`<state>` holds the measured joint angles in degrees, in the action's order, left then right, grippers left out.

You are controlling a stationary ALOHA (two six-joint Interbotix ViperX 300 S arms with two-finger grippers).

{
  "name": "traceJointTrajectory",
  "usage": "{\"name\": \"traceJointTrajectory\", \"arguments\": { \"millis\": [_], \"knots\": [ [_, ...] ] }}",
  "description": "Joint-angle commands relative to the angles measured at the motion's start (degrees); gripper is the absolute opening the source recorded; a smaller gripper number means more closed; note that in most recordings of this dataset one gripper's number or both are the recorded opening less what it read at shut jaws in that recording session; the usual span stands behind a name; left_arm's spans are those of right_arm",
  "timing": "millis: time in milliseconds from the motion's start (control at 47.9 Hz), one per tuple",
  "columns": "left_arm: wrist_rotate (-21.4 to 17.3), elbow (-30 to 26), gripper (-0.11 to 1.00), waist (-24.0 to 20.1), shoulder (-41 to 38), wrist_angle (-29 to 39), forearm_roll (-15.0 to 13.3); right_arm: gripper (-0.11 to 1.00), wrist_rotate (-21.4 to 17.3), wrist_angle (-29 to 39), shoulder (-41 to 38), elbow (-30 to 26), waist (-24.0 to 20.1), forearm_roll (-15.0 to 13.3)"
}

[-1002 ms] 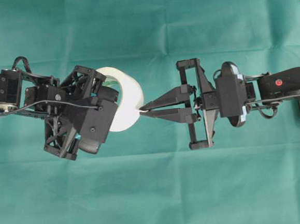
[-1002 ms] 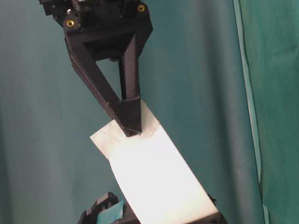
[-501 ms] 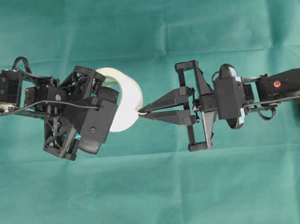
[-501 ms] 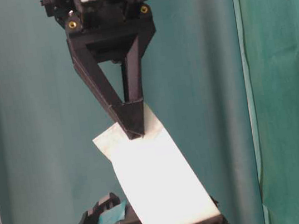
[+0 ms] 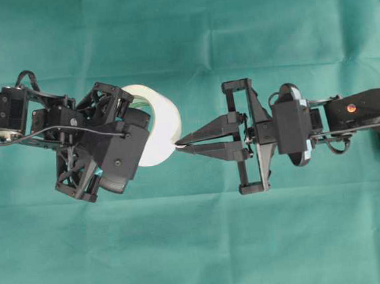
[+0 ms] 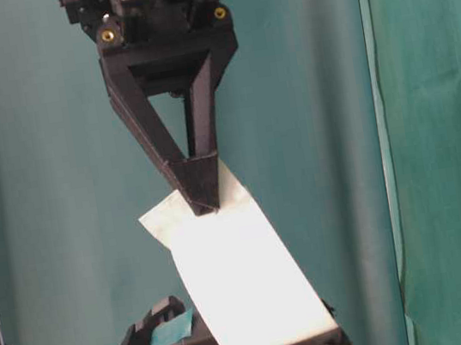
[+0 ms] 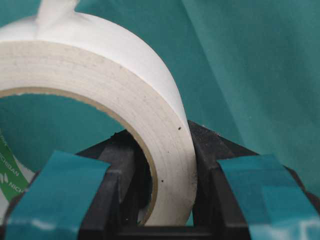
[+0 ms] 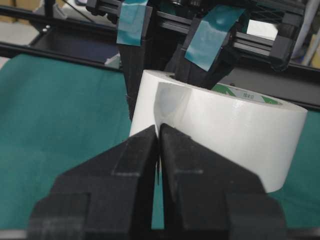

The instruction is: Peel off the duct tape with your right arm.

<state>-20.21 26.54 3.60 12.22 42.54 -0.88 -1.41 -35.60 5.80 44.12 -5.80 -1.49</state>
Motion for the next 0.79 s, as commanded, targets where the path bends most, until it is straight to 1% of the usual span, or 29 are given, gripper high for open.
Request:
{"name": "traceJointTrajectory", "arguments": {
  "millis": [0,772],
  "knots": [
    [0.7,-1.41,0.21,-2.29,0.53,-0.09,0.18,-0.09,-0.09,-0.97,0.62,-1.58,-2.9,-0.26],
    [0.7,-1.67,0.21,-2.81,0.18,-0.18,0.18,-0.09,0.0,-1.58,0.62,-1.58,-4.13,-0.44]
  ]
}}
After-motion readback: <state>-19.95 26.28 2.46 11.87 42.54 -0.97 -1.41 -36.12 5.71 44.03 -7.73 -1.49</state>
